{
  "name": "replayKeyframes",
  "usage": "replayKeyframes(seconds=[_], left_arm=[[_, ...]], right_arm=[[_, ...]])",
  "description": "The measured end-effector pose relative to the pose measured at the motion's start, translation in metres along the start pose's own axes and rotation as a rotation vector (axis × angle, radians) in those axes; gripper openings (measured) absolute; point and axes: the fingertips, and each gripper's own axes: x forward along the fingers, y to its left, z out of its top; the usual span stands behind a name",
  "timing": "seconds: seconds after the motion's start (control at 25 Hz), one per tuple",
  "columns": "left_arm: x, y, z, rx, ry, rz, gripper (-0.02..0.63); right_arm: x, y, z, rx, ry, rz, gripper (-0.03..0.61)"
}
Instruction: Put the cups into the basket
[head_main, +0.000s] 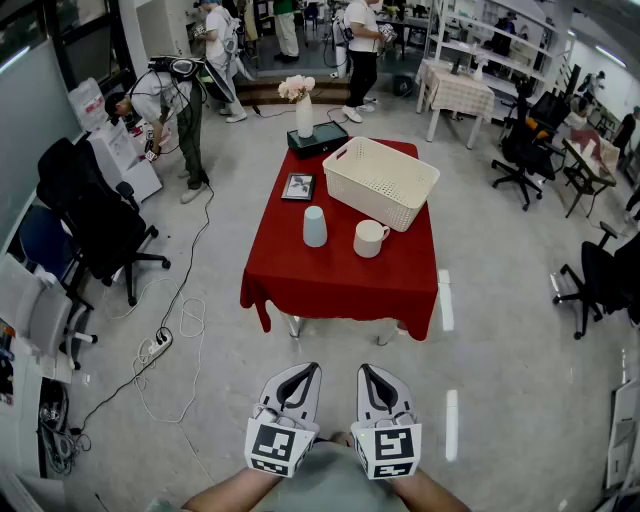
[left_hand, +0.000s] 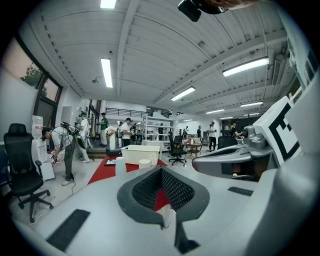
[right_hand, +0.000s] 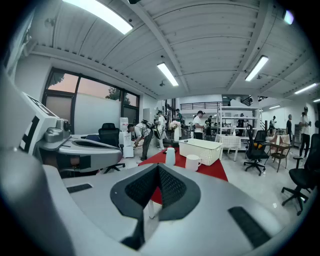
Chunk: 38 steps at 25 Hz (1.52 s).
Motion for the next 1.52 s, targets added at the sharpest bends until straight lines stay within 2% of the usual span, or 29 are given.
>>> replayKeyframes(seconds=[0.48, 0.72, 1.24, 1.52], left_arm=[[0.006, 0.026, -0.003, -0.016, 0.008, 0.019, 0.003], [0.016, 0.046, -0.009, -0.02, 0.018, -0.01, 0.003], [0.044, 0.121, 0.029, 0.009, -0.025, -0.122, 0.003], [0.048, 0.15, 0.021, 0.01, -0.016, -0.182, 0.003]], right_arm=[[0.018, -0.002, 0.004, 0.029, 0.006, -0.015, 0.011], [0.04, 0.002, 0.008, 0.045, -0.008, -0.026, 0.011], [0.096, 0.019, 0.047, 0.099, -0.004, -0.172, 0.011], [0.113, 0.035, 0.052, 0.099, -0.013, -0.253, 0.012]])
